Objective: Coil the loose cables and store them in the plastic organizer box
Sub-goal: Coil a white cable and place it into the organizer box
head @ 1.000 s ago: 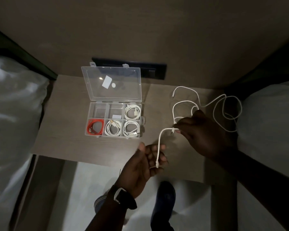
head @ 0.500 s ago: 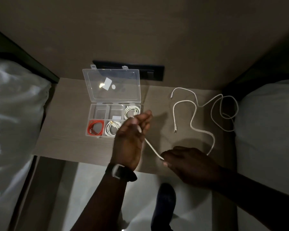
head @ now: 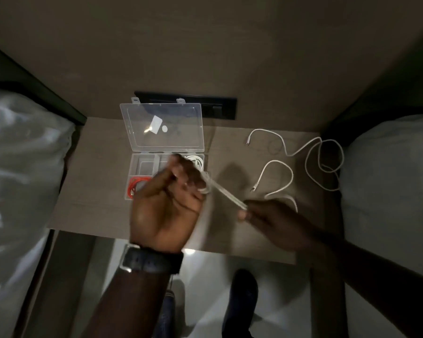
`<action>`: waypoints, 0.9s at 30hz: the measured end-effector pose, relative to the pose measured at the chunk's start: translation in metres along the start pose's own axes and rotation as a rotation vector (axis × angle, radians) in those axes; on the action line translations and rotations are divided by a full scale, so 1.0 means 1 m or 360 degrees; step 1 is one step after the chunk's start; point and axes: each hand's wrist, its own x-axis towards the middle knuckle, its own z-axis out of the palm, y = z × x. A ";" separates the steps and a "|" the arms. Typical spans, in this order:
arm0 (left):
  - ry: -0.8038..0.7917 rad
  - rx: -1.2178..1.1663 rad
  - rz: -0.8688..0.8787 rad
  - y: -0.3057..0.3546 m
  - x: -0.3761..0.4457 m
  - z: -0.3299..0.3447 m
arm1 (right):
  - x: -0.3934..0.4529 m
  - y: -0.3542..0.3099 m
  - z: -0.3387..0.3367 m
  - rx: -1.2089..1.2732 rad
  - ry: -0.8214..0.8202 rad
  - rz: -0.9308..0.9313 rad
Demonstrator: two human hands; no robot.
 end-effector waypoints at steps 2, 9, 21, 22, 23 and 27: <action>0.0247 0.0451 0.0356 0.015 0.009 -0.004 | -0.019 -0.015 0.015 -0.0258 -0.0344 -0.0068; 0.0438 0.1496 -0.0382 -0.049 -0.012 -0.031 | 0.024 -0.037 -0.053 -0.0425 0.0215 -0.0254; 0.0353 0.1618 0.0145 0.005 -0.001 -0.041 | 0.011 -0.068 0.006 -0.0168 -0.0139 -0.0265; 0.0285 0.1770 -0.0006 -0.006 -0.011 -0.041 | 0.020 -0.071 -0.007 -0.0183 0.0005 -0.0281; 0.0274 0.1810 -0.0117 -0.014 -0.022 -0.043 | 0.031 -0.072 -0.019 -0.0191 0.0138 -0.0257; 0.0232 0.0485 -0.0513 -0.004 -0.047 -0.038 | 0.062 -0.069 -0.015 -0.0060 0.0411 -0.0023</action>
